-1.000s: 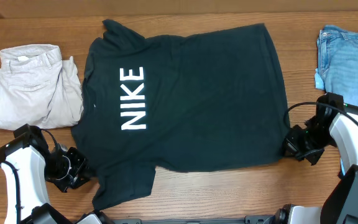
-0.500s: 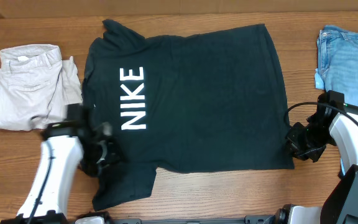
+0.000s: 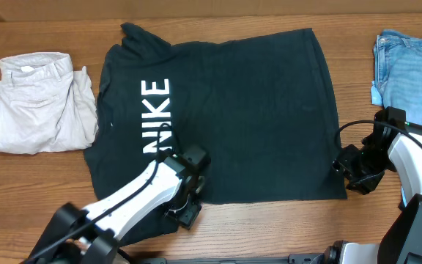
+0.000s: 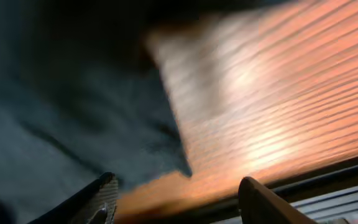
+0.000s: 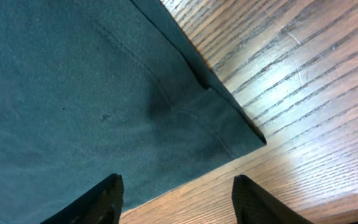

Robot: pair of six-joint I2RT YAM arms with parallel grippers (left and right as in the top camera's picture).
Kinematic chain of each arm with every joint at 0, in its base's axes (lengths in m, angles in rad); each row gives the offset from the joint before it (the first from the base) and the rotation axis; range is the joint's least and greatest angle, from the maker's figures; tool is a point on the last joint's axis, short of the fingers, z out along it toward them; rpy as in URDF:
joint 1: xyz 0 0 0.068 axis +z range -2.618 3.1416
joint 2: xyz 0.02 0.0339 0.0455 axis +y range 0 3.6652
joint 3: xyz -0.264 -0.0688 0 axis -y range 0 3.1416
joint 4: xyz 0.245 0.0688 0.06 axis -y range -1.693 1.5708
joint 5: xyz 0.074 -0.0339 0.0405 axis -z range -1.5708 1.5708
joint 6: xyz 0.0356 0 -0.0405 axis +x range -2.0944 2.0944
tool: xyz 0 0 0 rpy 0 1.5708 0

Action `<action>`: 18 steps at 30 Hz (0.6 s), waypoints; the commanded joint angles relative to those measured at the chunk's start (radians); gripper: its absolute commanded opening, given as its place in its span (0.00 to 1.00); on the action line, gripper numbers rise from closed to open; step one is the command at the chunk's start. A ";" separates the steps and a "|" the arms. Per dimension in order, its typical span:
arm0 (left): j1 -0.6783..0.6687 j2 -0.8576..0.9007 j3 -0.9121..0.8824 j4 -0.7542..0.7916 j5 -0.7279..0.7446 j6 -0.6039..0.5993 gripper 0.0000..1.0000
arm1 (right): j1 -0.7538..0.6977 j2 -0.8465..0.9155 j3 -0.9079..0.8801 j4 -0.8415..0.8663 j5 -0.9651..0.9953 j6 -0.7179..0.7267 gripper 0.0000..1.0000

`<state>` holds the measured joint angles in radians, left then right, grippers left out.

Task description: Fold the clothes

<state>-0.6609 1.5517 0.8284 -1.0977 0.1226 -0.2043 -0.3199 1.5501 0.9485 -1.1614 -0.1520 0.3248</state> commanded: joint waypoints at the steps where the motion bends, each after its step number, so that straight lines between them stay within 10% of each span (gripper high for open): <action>1: -0.005 0.059 0.008 -0.024 0.006 -0.141 0.67 | -0.001 -0.007 0.002 0.008 0.002 0.000 0.61; 7: -0.005 0.167 0.008 -0.001 0.023 -0.151 0.58 | -0.001 -0.007 0.002 0.011 0.002 0.000 0.61; 12: -0.005 0.220 0.008 0.039 -0.046 -0.154 0.06 | -0.001 -0.007 0.002 0.011 0.002 0.000 0.61; 18: -0.005 0.162 0.129 -0.152 -0.074 -0.251 0.04 | -0.001 -0.007 0.002 0.011 0.002 0.000 0.61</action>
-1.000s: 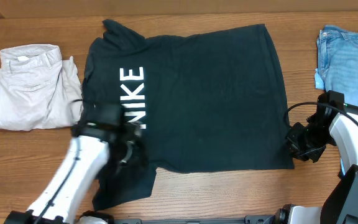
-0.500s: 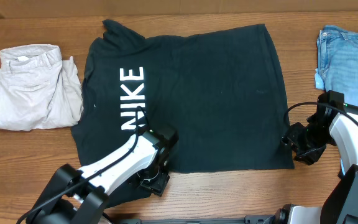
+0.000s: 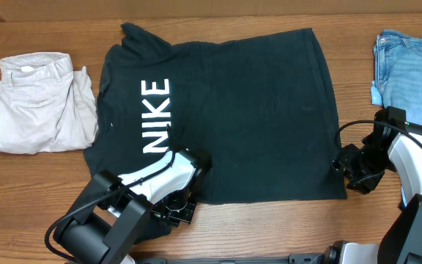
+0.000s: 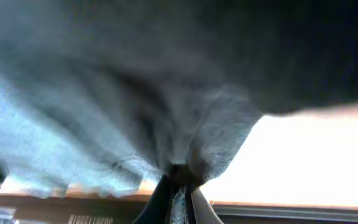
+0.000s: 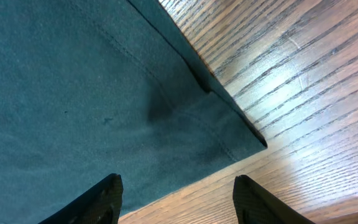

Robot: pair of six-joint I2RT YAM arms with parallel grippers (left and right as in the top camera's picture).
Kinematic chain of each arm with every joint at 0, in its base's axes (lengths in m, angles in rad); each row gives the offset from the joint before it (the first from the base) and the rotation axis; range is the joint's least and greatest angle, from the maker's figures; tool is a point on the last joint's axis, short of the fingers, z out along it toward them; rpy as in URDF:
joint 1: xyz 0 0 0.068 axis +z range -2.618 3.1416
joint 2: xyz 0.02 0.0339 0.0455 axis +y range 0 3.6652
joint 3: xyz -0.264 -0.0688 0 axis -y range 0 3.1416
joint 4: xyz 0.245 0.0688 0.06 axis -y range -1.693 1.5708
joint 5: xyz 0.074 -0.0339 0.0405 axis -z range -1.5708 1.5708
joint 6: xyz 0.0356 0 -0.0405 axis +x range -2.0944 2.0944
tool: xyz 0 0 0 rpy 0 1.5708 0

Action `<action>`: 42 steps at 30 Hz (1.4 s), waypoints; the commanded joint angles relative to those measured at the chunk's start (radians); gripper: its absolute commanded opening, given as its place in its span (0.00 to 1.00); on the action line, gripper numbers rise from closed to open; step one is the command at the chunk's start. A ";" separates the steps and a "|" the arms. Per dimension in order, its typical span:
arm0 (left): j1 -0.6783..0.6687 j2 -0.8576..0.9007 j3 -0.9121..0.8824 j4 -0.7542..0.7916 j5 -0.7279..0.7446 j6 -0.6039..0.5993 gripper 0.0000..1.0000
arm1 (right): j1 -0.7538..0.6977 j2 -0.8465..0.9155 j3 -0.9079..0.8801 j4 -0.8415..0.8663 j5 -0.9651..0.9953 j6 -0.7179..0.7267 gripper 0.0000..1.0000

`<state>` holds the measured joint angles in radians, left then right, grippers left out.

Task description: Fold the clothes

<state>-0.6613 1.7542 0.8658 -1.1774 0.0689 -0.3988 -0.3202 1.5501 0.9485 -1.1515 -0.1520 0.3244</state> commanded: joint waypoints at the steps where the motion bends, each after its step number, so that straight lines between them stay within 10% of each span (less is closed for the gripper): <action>1: -0.005 -0.063 0.122 -0.109 -0.026 -0.067 0.04 | -0.001 -0.007 0.002 0.002 0.002 0.001 0.63; 10: 0.016 -0.193 0.193 -0.262 -0.054 -0.071 0.04 | -0.006 -0.002 -0.101 0.006 -0.023 0.078 0.78; 15: 0.016 -0.193 0.193 -0.265 -0.054 -0.081 0.04 | -0.006 -0.002 -0.264 0.232 -0.081 0.168 0.56; 21: 0.018 -0.193 0.193 -0.292 -0.062 -0.108 0.04 | -0.006 -0.002 -0.259 0.274 -0.079 0.173 0.04; 33: 0.020 -0.367 0.193 -0.408 -0.073 -0.237 0.04 | -0.005 -0.217 -0.053 -0.132 -0.100 0.118 0.04; 42: 0.201 -0.417 0.196 -0.264 -0.079 -0.145 0.04 | -0.005 -0.240 -0.053 0.136 -0.272 0.150 0.04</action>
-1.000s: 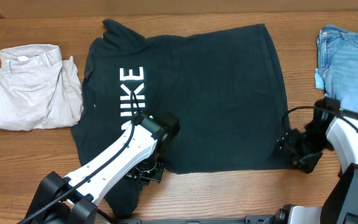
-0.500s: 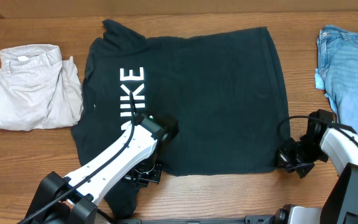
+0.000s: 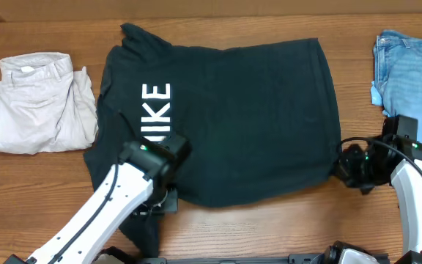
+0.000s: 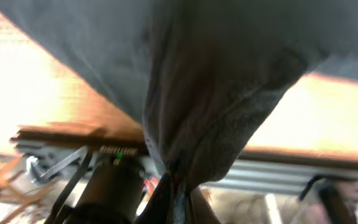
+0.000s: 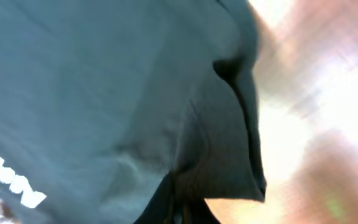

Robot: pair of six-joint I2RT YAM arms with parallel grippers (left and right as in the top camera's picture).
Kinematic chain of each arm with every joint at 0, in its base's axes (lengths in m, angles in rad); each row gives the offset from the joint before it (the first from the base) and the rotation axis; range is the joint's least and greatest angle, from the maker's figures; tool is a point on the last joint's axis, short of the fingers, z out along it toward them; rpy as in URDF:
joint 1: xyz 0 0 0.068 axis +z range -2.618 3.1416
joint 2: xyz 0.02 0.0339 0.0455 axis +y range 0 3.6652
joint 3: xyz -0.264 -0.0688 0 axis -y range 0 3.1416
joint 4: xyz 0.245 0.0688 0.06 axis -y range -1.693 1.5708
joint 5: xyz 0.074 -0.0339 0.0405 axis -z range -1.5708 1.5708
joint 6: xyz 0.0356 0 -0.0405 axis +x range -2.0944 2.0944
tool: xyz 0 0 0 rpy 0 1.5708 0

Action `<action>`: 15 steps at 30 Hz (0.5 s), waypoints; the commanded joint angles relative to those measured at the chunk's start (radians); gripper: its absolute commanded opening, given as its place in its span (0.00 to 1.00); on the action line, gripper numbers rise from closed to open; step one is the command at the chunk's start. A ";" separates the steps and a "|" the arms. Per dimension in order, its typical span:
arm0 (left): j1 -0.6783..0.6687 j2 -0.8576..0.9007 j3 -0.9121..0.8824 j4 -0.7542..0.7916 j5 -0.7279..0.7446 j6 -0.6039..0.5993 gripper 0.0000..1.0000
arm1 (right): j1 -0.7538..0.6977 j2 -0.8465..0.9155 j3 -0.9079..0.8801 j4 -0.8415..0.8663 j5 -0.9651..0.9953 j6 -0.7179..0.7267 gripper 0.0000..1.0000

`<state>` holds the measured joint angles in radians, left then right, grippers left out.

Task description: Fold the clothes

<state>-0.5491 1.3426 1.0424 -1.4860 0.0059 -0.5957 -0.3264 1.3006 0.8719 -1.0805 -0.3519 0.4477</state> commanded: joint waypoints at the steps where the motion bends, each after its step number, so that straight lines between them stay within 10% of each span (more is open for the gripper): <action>1: 0.128 -0.006 0.023 0.079 -0.008 0.077 0.04 | 0.002 0.021 0.024 0.103 -0.074 0.049 0.04; 15: 0.315 0.165 0.182 0.567 0.035 0.481 0.04 | 0.078 0.252 0.023 0.666 -0.166 0.183 0.04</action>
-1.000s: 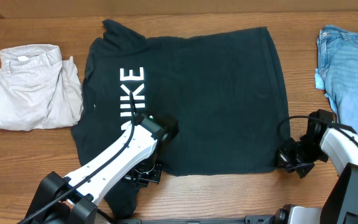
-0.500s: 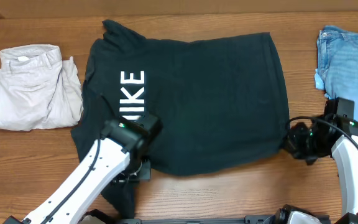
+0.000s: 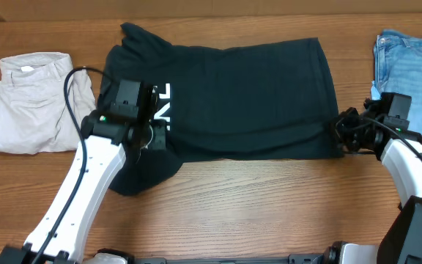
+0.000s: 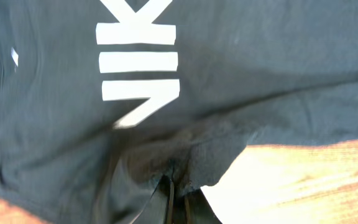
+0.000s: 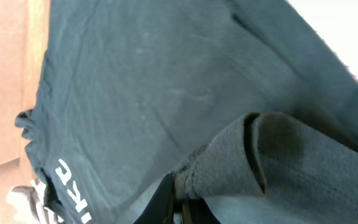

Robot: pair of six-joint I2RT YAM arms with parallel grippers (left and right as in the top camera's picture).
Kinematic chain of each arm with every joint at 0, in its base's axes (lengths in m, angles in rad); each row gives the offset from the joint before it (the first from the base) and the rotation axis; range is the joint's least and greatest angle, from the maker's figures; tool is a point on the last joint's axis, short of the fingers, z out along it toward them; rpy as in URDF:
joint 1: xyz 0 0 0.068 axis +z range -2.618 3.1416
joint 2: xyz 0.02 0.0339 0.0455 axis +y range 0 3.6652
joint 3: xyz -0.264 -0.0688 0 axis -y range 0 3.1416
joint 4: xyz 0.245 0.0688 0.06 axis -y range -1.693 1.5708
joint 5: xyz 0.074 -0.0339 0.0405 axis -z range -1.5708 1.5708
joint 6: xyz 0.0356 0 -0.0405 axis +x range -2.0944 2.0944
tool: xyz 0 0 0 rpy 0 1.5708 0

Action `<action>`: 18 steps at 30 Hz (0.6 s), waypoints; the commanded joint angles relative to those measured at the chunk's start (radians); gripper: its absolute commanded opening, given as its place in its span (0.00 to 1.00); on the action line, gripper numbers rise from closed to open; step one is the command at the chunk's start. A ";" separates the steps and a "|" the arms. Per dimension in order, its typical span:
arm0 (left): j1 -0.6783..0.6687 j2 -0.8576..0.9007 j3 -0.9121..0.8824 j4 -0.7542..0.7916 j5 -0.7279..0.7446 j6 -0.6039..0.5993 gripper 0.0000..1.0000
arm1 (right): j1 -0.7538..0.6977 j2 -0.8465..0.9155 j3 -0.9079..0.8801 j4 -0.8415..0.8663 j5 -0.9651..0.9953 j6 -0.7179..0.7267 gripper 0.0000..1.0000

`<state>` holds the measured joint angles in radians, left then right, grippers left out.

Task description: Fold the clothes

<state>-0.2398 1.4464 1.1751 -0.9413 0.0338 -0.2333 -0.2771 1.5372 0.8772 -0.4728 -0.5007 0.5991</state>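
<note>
A black Nike T-shirt (image 3: 233,95) lies across the middle of the table, its near half doubled back toward the far edge. My left gripper (image 3: 152,136) is shut on the shirt's near-left hem (image 4: 185,168), lifted over the white lettering (image 4: 138,56). At the shirt's right side my right gripper (image 3: 341,132) is shut on the near-right corner (image 5: 229,162), holding it over the cloth. A sleeve (image 3: 141,172) hangs loose below the left gripper.
Folded beige trousers (image 3: 39,103) sit at the far left. Blue jeans (image 3: 412,66) lie at the far right, just behind the right arm. Bare wooden table (image 3: 269,205) runs along the front.
Both grippers have moved toward the far edge with the shirt's near hem. The fold line now sits higher, and most of the white lettering is covered.
The shirt lay flat, with both grippers open at its near corners. Then the left gripper was shut on the near-left hem. Later both held cloth, lifted off the table. Now the near half is carried back over the far half.
</note>
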 commanded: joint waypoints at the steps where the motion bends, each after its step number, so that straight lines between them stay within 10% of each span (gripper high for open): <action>1: 0.006 0.082 0.057 0.026 0.005 0.134 0.04 | 0.037 0.018 0.018 0.078 -0.017 0.031 0.04; 3: 0.006 0.127 0.066 0.040 -0.055 0.138 0.04 | 0.059 0.020 0.018 0.116 -0.004 0.031 0.04; 5: 0.006 0.148 0.066 0.065 -0.100 0.159 0.04 | 0.069 0.020 0.018 0.148 0.025 0.031 0.31; 7: 0.006 0.151 0.068 0.085 -0.135 0.175 0.09 | 0.069 0.020 0.018 0.158 0.028 0.031 0.36; 9: 0.010 0.151 0.090 0.076 -0.173 0.175 0.52 | 0.068 0.020 0.018 0.149 0.028 0.030 0.49; 12: 0.031 0.150 0.179 -0.008 -0.172 0.174 0.75 | 0.068 0.020 0.018 0.092 0.024 0.022 0.52; 18: 0.049 0.149 0.319 -0.189 -0.087 0.190 0.73 | 0.131 0.020 0.018 -0.053 -0.048 -0.091 0.50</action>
<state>-0.1928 1.6012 1.4425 -1.0737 -0.1101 -0.0700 -0.1944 1.5497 0.8803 -0.4934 -0.4950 0.5968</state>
